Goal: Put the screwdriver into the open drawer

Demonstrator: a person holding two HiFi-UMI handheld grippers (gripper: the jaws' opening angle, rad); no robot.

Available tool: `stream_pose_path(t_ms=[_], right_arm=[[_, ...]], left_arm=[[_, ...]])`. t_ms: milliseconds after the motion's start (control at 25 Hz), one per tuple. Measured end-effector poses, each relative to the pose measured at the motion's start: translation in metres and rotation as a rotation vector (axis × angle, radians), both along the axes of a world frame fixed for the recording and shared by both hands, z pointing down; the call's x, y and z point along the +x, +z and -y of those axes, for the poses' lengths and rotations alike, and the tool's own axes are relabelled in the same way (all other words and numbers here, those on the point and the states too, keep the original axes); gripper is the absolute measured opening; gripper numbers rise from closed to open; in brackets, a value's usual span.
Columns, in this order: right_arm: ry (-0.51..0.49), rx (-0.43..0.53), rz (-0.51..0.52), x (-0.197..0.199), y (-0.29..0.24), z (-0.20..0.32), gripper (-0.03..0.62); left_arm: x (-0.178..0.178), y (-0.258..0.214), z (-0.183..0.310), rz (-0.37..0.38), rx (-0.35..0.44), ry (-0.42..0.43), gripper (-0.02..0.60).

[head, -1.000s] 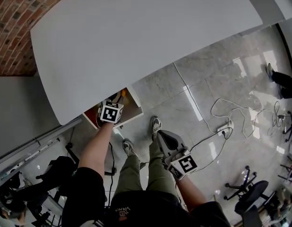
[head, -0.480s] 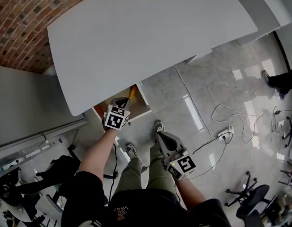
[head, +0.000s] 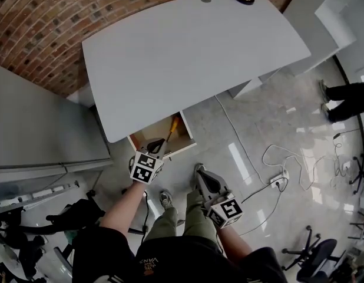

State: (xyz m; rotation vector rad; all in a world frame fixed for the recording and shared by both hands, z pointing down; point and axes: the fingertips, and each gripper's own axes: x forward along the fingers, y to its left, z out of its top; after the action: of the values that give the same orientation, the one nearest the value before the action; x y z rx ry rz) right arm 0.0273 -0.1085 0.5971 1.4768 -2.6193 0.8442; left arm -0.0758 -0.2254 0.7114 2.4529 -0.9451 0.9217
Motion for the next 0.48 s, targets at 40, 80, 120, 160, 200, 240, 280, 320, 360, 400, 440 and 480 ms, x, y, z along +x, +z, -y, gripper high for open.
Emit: stream_pose_path(t_ms=[40,80,120,160,200,240,280,320,360,400,440,480], right_arm=[[-0.001,0.005,-0.007,-0.003,-0.003,-0.003,-0.005],[-0.003,0.009,-0.016,-0.007,-0.006,-0.007,-0.005],[-0.006,0.015,-0.024,-0.010,-0.010,-0.010,-0.005],[-0.010,0.020,-0.030,-0.014,-0.014,-0.013,-0.005],[-0.015,0.025,-0.036,-0.018,-0.018,-0.015,-0.005],[-0.020,0.030,-0.042,-0.022,-0.022,-0.018,-0.005],[-0.025,0.034,-0.046,-0.026,-0.027,-0.020,-0.005],[-0.028,0.037,-0.048,-0.030,-0.033,-0.021,-0.005],[-0.031,0.041,-0.046,-0.034,-0.039,-0.022,-0.005],[-0.034,0.049,-0.044,-0.038,-0.045,-0.022,-0.005],[-0.035,0.062,-0.048,-0.041,-0.049,-0.023,-0.005],[-0.035,0.073,-0.057,-0.043,-0.053,-0.025,-0.005]], left_arm=[[-0.004,-0.009,-0.005,-0.015,0.013,-0.003,0.008],[-0.008,-0.018,-0.011,-0.030,0.025,-0.010,0.008],[-0.012,-0.027,-0.016,-0.045,0.035,-0.019,0.008],[-0.017,-0.036,-0.021,-0.060,0.042,-0.030,0.008],[-0.022,-0.045,-0.026,-0.074,0.048,-0.041,0.008],[-0.027,-0.053,-0.031,-0.085,0.053,-0.049,0.008],[-0.032,-0.060,-0.036,-0.095,0.059,-0.055,0.008],[-0.037,-0.068,-0.042,-0.105,0.067,-0.060,0.008],[-0.041,-0.075,-0.046,-0.116,0.076,-0.067,0.008],[-0.046,-0.082,-0.051,-0.128,0.083,-0.078,0.008],[-0.052,-0.089,-0.055,-0.141,0.088,-0.093,0.008],[-0.057,-0.096,-0.061,-0.152,0.090,-0.108,0.008]])
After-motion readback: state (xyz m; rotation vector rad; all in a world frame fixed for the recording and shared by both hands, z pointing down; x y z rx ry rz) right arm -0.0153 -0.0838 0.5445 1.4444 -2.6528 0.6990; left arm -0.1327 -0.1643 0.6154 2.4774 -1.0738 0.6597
